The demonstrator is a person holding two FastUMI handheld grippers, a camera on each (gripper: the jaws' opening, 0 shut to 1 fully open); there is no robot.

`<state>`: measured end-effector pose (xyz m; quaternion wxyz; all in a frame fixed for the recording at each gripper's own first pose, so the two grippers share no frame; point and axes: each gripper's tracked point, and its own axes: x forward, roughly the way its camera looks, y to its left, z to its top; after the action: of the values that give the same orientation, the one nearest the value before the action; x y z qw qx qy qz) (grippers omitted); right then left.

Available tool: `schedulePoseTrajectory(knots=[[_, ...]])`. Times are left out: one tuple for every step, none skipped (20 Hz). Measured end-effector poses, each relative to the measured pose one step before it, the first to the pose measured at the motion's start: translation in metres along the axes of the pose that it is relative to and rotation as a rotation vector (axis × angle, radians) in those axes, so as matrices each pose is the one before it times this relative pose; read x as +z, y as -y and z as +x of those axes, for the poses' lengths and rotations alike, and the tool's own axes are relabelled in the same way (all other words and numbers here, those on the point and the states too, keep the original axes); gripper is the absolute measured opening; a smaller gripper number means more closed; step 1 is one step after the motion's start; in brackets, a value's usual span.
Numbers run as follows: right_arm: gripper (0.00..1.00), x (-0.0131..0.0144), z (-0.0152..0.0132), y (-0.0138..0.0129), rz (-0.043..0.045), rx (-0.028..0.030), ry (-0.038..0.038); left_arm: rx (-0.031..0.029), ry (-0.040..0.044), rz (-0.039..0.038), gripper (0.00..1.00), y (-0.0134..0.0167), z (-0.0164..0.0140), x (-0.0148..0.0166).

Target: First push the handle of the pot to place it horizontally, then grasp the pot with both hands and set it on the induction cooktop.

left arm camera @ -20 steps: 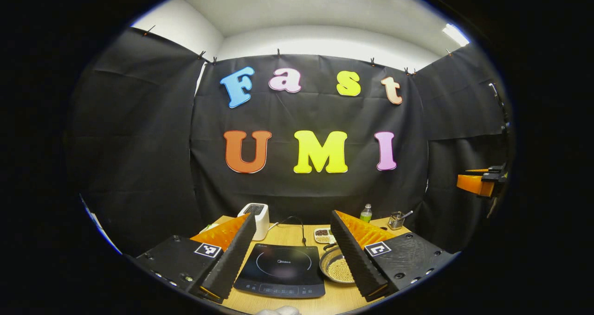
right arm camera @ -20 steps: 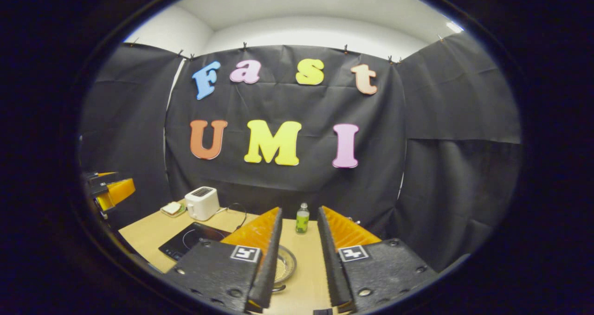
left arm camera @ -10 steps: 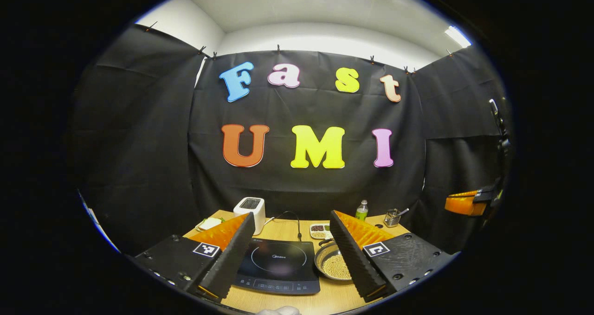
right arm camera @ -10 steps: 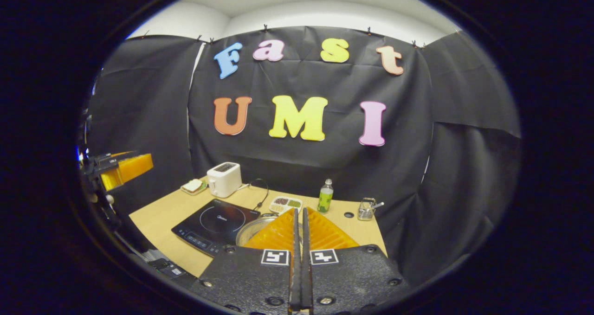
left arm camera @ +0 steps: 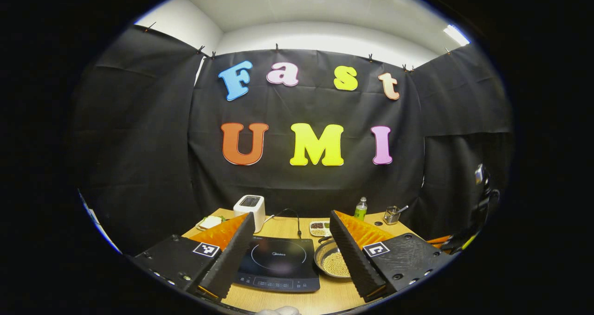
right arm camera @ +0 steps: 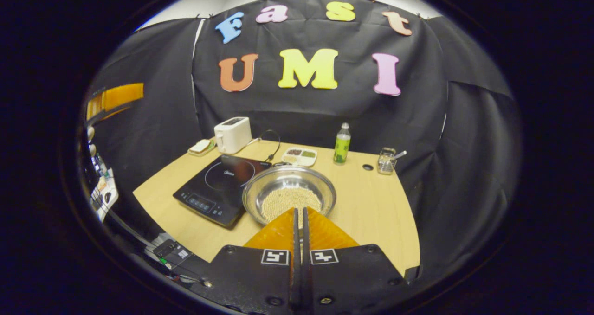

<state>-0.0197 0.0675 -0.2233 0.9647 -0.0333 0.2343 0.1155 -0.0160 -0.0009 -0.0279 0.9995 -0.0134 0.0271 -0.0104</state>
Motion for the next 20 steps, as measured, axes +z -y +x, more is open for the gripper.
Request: schedulePoseTrajectory(knots=[[0.04, -0.01404, 0.00791, -0.00195, -0.00142, 0.00518, -0.0261, -0.00284, -0.00295, 0.00092, 0.96, 0.00204, -0.00005, -0.00154], [0.04, -0.01237, 0.00847, -0.00294, -0.00032, 0.01163, -0.02298, -0.00497, -0.00017, 0.00191, 0.96, 0.00228, -0.00153, 0.00083], [0.04, -0.01299, 0.00897, -0.00229, 0.00332, 0.00553, -0.02551, -0.00351, 0.00134, 0.00378, 0.96, 0.00162, -0.00081, 0.00034], [0.04, -0.01051, 0.00917, -0.00331, -0.00054, 0.01016, -0.02426, -0.00309, 0.00069, 0.00433, 0.96, 0.00162, -0.00094, 0.0011], [0.04, -0.00926, 0.01057, -0.00364, -0.00288, 0.00751, -0.02065, -0.00322, -0.00006, 0.00379, 0.96, 0.00233, -0.00178, 0.00024], [0.04, -0.00672, 0.00916, -0.0027, -0.00365, 0.00404, -0.02247, 0.00078, -0.00356, 0.00319, 0.96, 0.00054, -0.00167, -0.00049], [0.04, -0.00662, 0.00983, -0.00414, -0.00409, 0.00842, -0.01237, -0.00062, -0.0011, 0.00269, 0.96, 0.00044, -0.00083, 0.00076], [0.04, -0.00333, 0.00875, -0.00313, -0.00408, 0.00515, -0.01509, 0.0041, -0.001, 0.00222, 0.96, 0.0, -0.00191, 0.00062], [0.04, -0.00347, 0.00958, -0.00357, -0.00249, 0.00545, -0.01862, 0.00462, -0.00131, 0.0016, 0.96, -0.00111, -0.00156, -0.00028], [0.04, -0.00279, 0.00999, -0.00427, -0.00177, 0.01122, -0.01444, 0.00692, -0.00251, 0.00008, 0.96, -0.00192, -0.00197, -0.00064], [0.04, -0.00194, 0.00955, -0.0036, -0.00194, 0.00491, -0.01495, 0.00895, -0.00606, -0.00146, 0.96, -0.00246, -0.00119, -0.00133], [0.01, -0.00087, 0.00886, -0.00232, -0.00364, 0.00555, -0.0133, 0.01257, -0.00402, -0.00098, 0.96, -0.00357, -0.0022, -0.00125], [0.01, -0.0003, 0.00749, -0.00093, -0.00154, 0.00277, -0.00667, 0.01356, -0.00204, -0.00205, 0.96, -0.00364, -0.00188, -0.00005], [0.0, 0.0008, 0.00616, 0.00014, -0.00004, 0.00282, -0.00671, 0.01336, -0.00254, -0.00167, 0.96, -0.00336, -0.00107, -0.00042], [0.01, -0.00043, 0.00608, -0.00057, 0.00215, 0.00315, -0.00464, 0.0156, -0.00054, 0.00087, 0.96, -0.00392, -0.00287, -0.00054], [0.04, 0.00109, 0.0043, 0.00038, 0.00378, 0.00353, -0.00492, 0.01488, 0.00014, 0.00202, 0.96, -0.00365, -0.00139, -0.00031], [0.01, 0.00026, 0.00408, 0.00036, -0.00061, 0.00453, -0.00379, 0.01434, -0.00559, 0.00168, 0.96, -0.00329, -0.00173, -0.00151], [0.01, 0.00004, 0.00343, 0.00159, -0.00487, -0.00052, -0.00463, 0.01267, -0.00755, 0.00028, 0.96, -0.00286, -0.00203, -0.00205], [0.0, -0.00218, 0.00337, 0.00081, -0.0055, -0.00469, -0.00786, 0.01177, 0.0009, 0.00032, 0.96, -0.00268, -0.00034, -0.00042], [0.04, 0.00003, 0.00253, 0.00268, 0.00002, -0.00222, -0.00484, 0.01117, -0.00249, 0.00203, 0.96, -0.00197, -0.00065, 0.0006]])
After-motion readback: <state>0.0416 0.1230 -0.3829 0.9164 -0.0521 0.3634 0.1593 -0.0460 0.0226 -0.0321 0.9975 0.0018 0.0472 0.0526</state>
